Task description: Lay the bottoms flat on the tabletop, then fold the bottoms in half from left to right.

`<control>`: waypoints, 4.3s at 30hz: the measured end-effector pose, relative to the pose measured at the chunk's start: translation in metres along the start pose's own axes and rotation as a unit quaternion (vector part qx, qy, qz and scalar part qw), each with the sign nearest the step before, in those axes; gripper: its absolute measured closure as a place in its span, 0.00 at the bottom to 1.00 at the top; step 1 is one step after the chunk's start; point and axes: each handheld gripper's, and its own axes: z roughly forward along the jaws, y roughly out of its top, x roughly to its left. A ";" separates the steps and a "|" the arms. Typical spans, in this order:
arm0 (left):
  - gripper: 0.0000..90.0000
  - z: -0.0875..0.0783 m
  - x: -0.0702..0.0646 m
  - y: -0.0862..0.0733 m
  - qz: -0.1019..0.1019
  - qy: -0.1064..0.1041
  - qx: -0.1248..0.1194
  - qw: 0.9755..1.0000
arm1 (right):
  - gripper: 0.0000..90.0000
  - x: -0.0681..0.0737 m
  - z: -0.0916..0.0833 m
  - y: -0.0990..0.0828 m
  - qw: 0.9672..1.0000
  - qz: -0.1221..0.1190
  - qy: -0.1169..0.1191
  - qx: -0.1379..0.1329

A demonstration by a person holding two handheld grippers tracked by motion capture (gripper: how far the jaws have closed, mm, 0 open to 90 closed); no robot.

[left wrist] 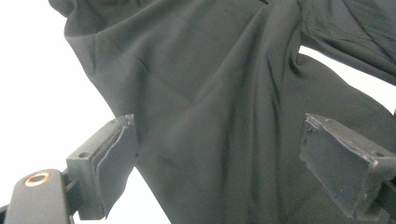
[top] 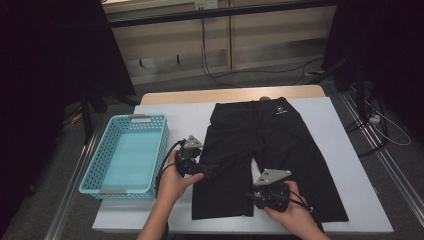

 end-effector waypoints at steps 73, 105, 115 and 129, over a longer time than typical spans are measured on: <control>0.10 -0.003 0.004 -0.031 -0.030 0.036 0.027 0.999 | 0.21 -0.067 -0.040 -0.002 0.992 0.067 -0.063 -0.086; 0.82 0.000 -0.021 -0.032 -0.059 0.048 0.063 0.995 | 0.21 -0.061 -0.036 0.002 0.992 0.059 -0.063 -0.087; 1.00 -0.006 -0.020 -0.027 -0.097 0.010 0.062 0.993 | 0.21 -0.064 -0.031 0.010 0.992 0.062 -0.060 -0.092; 1.00 -0.012 -0.032 -0.011 -0.099 -0.040 0.028 0.994 | 0.18 -0.076 -0.009 0.030 0.989 0.084 -0.065 -0.099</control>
